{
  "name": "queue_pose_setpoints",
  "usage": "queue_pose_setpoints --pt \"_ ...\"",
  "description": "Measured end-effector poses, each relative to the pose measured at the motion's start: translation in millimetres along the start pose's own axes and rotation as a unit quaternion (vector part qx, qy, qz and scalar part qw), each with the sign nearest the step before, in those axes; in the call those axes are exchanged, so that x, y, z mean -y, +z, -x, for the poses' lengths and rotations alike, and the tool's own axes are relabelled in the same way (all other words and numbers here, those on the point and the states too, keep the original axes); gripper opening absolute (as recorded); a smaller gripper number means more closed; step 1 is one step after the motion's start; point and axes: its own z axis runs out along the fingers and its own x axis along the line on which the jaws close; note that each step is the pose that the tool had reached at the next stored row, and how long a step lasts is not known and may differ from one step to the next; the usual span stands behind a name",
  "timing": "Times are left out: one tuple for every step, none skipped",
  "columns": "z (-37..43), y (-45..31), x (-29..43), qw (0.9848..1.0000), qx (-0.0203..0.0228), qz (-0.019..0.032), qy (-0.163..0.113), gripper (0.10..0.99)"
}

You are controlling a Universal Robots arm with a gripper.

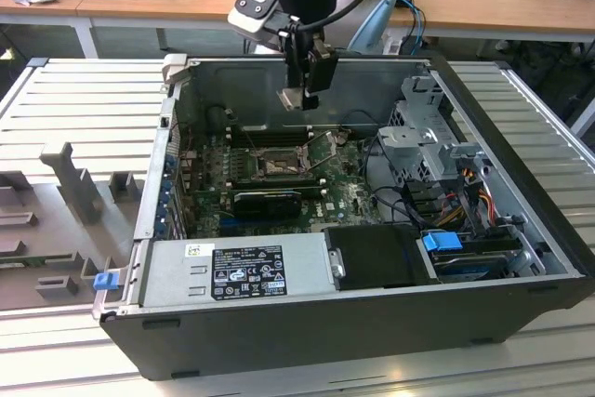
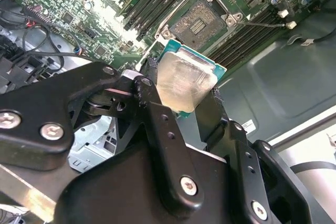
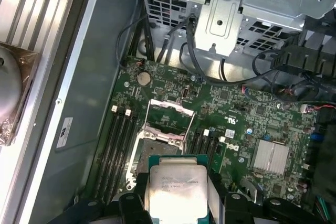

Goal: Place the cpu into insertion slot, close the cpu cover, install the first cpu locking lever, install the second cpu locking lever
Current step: 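Place the cpu into insertion slot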

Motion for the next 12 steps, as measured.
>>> queue_pose_setpoints --pt "0.0 0.5 0.0 1.0000 0.0008 0.0001 0.007 0.529" --pt "0.0 0.9 0.1 0.9999 0.0015 0.0002 0.014 0.529" --pt "0.0 1.5 0.1 0.9997 0.0026 0.0002 0.026 0.529" --pt "0.0 2.6 0.2 0.9992 0.0038 0.0004 0.040 0.529" --pt "0.0 3.1 0.2 0.9989 0.0042 0.0004 0.046 0.529" --pt "0.0 3.6 0.3 0.9989 0.0043 0.0005 0.047 0.529" --pt "0.1 4.3 0.3 0.9989 0.0044 0.0005 0.048 0.529" --pt "0.0 4.9 0.4 0.9989 0.0044 0.0005 0.048 0.529" --pt "0.1 5.2 0.4 0.9989 0.0044 0.0004 0.048 0.529" --pt "0.1 5.4 0.4 0.9989 0.0045 0.0004 0.048 0.529" --pt "0.1 5.9 0.5 0.9989 0.0044 0.0005 0.048 0.529" --pt "0.1 6.1 0.5 0.9989 0.0044 0.0005 0.048 0.529"
